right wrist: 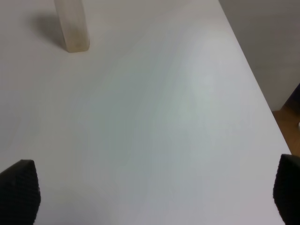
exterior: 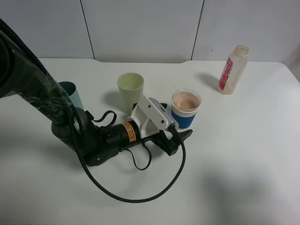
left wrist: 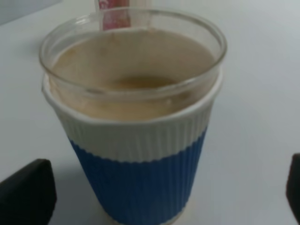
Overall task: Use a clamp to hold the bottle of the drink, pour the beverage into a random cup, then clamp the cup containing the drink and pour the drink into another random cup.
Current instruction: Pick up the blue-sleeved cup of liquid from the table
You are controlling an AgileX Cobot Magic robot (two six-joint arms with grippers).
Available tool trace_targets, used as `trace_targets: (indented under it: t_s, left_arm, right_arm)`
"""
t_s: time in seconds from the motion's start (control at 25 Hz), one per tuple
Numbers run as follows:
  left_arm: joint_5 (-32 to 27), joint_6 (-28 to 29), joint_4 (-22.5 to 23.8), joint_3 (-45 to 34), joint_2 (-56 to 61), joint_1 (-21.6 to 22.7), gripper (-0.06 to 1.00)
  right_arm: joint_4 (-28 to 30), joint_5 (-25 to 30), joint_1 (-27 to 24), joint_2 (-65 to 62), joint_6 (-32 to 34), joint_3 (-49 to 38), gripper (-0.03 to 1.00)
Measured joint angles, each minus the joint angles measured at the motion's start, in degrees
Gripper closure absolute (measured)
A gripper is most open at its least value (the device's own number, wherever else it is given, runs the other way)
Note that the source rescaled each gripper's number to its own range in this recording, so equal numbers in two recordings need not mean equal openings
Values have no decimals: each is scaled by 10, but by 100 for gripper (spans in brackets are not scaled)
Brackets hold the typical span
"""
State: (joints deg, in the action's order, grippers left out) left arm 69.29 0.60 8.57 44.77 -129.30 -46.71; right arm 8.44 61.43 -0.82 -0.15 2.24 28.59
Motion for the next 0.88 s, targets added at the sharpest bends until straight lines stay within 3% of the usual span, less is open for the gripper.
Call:
trace_targets:
  t_s: [0.88]
  left_arm:
    - [0, 0, -11, 69, -40, 0, -6]
  right_arm:
    - [0, 0, 0, 0, 0, -1, -3]
